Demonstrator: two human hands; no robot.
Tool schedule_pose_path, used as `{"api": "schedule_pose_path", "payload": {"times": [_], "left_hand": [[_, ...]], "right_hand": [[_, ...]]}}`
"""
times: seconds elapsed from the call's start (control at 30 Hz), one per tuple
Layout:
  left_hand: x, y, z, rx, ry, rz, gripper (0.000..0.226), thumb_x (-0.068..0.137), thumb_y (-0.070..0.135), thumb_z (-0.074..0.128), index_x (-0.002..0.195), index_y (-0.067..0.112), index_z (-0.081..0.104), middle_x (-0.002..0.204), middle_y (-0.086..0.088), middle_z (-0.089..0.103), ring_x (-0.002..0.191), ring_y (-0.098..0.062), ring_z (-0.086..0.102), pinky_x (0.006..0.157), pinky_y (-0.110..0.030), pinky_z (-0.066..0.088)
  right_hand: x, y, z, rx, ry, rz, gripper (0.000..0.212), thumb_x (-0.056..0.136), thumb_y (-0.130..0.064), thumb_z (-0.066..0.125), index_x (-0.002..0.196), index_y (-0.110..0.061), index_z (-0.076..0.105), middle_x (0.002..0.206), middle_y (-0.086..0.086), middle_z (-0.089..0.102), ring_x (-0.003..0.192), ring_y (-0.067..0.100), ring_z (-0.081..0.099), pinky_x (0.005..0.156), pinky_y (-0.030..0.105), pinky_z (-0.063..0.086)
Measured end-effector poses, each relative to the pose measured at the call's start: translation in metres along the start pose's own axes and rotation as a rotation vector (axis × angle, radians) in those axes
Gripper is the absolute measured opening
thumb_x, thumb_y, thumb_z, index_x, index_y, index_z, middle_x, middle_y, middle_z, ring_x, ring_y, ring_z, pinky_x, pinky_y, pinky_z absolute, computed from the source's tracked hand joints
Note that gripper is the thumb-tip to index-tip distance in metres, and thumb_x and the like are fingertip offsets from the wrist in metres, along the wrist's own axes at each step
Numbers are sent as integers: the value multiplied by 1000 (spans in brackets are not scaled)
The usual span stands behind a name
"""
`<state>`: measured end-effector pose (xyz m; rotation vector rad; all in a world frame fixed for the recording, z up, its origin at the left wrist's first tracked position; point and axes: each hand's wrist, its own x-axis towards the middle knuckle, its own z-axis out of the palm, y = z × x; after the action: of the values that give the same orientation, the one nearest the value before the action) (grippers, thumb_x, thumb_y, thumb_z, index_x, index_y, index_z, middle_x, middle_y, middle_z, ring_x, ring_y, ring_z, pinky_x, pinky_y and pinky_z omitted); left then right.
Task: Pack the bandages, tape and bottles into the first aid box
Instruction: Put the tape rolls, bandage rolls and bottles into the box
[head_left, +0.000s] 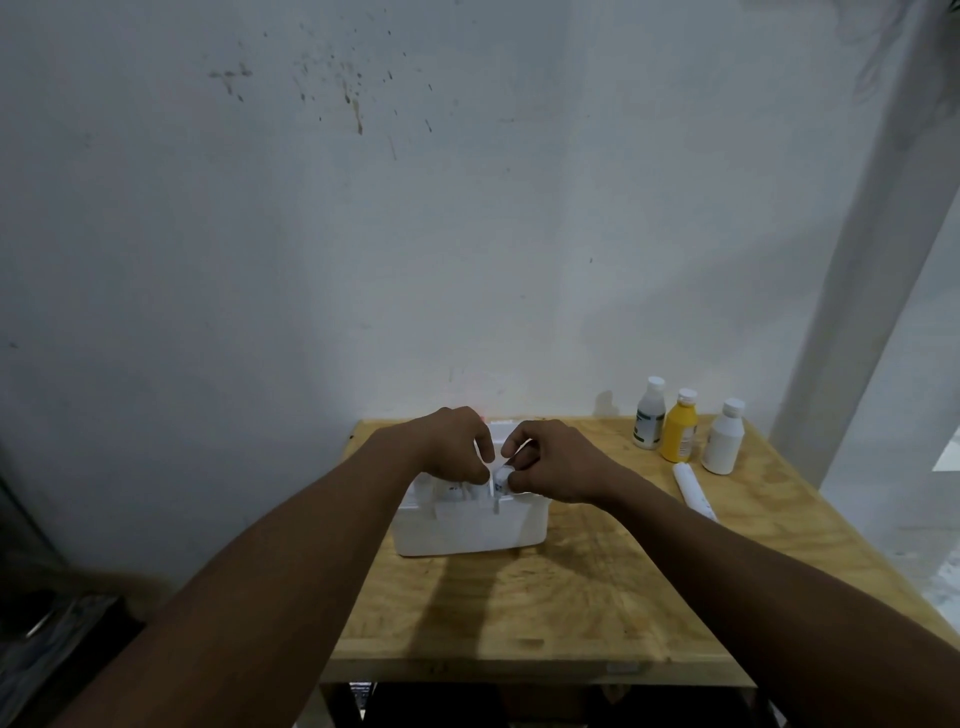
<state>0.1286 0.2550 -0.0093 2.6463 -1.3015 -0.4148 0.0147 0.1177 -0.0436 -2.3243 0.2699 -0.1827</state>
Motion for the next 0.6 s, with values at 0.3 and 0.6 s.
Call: {"api": "schedule_pose_path", "payload": {"times": [0.3, 0.6], "left_hand": [[1, 0, 0, 7, 8, 1, 33, 82, 23, 74, 115, 23, 71, 108, 4, 54, 97, -17, 56, 83, -29, 50], [13, 7, -8, -44, 49, -6, 28, 84, 26, 72, 111, 19, 71, 113, -1, 63, 89, -18, 67, 82, -34, 60]], "right_hand": [[3, 5, 2, -9, 36, -16, 29, 72, -23, 77, 98, -22, 65, 91, -1, 75, 88, 16, 70, 84, 39, 58], [-4, 13, -27, -58, 248, -74, 13, 80, -18, 69, 92, -16, 70, 85, -5, 70, 80, 9, 66, 72, 23, 55]]}}
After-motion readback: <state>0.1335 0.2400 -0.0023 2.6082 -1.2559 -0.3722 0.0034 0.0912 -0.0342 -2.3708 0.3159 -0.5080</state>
